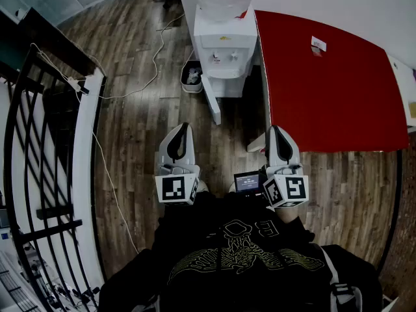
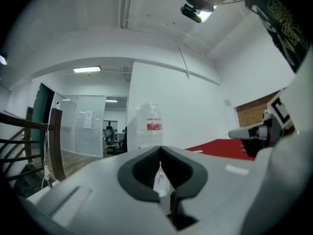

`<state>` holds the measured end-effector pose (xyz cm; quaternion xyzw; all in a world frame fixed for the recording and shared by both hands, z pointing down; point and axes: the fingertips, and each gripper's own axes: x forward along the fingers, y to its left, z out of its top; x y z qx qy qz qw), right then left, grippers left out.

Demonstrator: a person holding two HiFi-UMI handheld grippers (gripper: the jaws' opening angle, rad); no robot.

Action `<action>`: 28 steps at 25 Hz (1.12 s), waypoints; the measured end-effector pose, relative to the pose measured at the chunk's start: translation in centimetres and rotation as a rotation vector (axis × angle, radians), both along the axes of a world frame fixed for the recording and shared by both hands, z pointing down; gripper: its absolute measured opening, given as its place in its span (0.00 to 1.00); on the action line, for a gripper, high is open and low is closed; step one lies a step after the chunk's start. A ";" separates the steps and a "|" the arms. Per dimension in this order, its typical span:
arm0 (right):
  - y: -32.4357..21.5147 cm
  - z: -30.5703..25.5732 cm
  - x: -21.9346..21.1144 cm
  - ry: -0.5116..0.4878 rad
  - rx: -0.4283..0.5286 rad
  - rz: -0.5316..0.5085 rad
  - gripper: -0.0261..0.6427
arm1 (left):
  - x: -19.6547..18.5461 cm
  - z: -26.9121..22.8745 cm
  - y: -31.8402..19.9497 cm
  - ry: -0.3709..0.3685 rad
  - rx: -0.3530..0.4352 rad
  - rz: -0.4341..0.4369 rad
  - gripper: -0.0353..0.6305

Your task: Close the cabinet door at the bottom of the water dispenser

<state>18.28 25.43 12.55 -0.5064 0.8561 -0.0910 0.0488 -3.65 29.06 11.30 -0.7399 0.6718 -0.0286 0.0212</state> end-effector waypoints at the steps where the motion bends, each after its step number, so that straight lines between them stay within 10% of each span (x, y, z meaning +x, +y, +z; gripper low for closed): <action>1: -0.2 0.0 0.0 -0.002 0.001 -0.002 0.04 | 0.1 0.1 -0.1 0.001 0.000 0.000 0.06; 28: -11.1 0.5 -10.6 -0.022 0.017 0.033 0.04 | -9.9 3.5 -13.9 0.042 -0.050 0.100 0.06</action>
